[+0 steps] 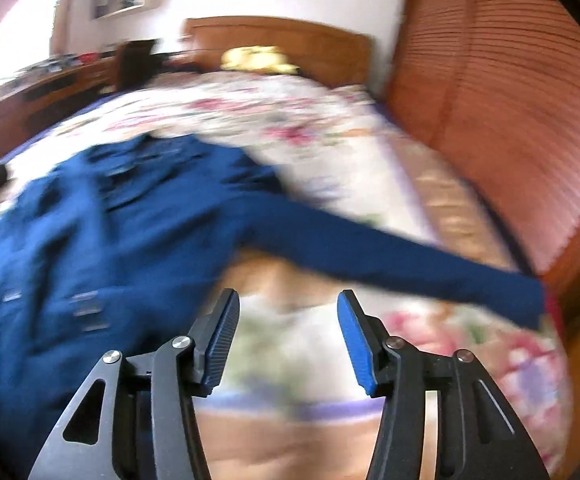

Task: Fold large clothes
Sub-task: 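Move the right tool to the other sleeve and grasp its cuff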

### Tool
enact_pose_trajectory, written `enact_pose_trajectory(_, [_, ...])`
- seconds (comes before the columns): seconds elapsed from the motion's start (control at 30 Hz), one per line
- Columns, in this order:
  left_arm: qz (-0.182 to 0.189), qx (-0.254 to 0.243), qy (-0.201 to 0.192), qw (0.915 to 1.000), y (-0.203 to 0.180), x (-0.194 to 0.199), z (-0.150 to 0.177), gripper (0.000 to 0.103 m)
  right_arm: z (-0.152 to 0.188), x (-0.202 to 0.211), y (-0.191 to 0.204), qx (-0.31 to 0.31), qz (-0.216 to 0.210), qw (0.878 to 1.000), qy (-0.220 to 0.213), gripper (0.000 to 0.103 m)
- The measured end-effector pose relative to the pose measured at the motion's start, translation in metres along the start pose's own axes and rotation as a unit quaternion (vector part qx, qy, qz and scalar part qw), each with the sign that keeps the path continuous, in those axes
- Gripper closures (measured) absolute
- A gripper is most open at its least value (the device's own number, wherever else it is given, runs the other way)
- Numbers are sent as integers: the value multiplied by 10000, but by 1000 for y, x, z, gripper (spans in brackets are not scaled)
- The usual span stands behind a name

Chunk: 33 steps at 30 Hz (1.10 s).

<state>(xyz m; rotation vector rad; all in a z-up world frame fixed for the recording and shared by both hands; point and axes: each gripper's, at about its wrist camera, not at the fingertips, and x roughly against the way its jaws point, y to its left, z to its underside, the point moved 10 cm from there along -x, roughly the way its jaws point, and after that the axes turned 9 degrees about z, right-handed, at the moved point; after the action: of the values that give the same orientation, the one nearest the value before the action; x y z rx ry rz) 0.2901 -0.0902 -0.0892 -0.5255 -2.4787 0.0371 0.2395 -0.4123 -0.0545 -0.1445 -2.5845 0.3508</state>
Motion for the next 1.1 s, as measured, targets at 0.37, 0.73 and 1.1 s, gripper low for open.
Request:
enact_pose_trajectory(0.37, [137,-65,137,9998,-10,-14,1,28,0,-87,-162,-719,1326,9862,686,44])
enact_pose_trajectory(0.73, [147,-120,341,9992,-12,-26,9,28,11,-137,-207,-1358,1866,9646,1275,39])
enact_pose_trajectory(1.1, [149,-160,429,9988,-15,-34,12,28,39,-176,-230,-2295,1283,9451,1939,38])
